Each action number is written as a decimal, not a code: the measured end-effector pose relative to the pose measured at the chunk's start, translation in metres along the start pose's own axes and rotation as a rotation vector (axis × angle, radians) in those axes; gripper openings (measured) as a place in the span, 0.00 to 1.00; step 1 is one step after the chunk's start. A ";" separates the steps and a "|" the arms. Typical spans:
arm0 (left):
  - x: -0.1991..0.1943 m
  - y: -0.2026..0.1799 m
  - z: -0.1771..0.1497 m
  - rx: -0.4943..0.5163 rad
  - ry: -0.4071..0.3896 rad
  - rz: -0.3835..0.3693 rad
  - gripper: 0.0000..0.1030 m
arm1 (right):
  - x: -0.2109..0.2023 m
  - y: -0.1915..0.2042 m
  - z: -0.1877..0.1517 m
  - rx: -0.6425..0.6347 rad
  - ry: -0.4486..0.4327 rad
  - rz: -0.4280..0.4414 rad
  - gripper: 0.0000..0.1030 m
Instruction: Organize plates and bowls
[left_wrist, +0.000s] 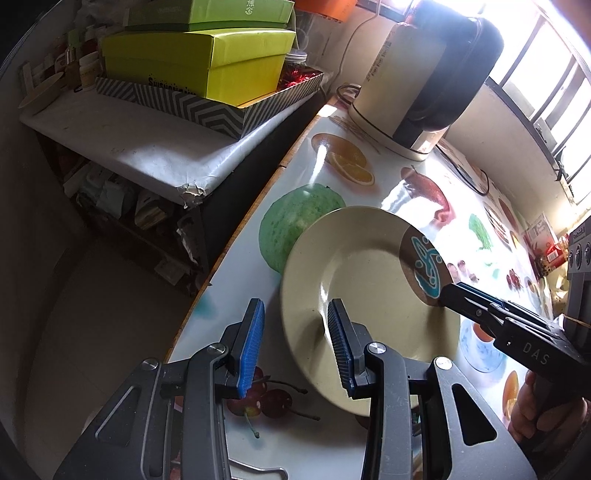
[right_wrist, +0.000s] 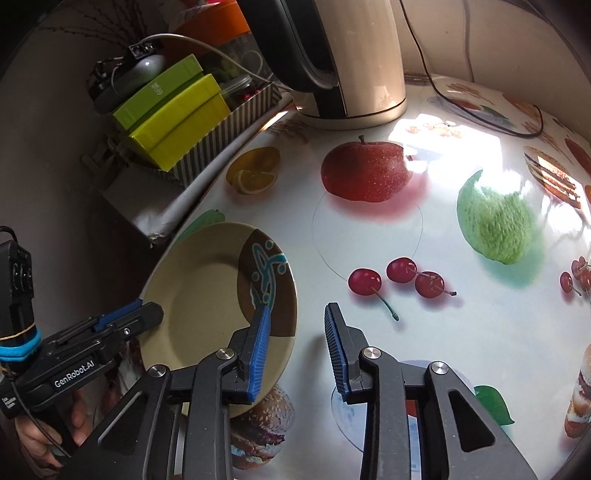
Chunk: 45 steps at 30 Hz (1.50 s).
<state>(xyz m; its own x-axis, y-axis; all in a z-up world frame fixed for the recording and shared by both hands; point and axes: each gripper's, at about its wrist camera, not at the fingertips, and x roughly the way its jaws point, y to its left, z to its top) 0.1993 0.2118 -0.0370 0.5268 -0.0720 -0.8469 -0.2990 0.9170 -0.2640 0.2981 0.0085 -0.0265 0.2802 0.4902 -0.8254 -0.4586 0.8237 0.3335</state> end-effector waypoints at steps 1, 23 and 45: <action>0.001 0.000 0.000 0.001 0.002 -0.001 0.36 | 0.001 0.000 0.000 -0.001 0.001 0.000 0.27; 0.003 -0.006 -0.002 0.020 -0.004 0.000 0.27 | 0.010 0.004 0.001 0.010 0.012 0.057 0.22; -0.001 -0.006 -0.002 0.021 -0.012 0.015 0.27 | 0.007 0.006 0.000 0.020 0.004 0.044 0.21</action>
<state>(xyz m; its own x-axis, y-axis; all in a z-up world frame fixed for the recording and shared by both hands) 0.1989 0.2055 -0.0355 0.5319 -0.0540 -0.8451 -0.2898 0.9261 -0.2416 0.2974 0.0168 -0.0299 0.2565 0.5248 -0.8117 -0.4533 0.8070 0.3785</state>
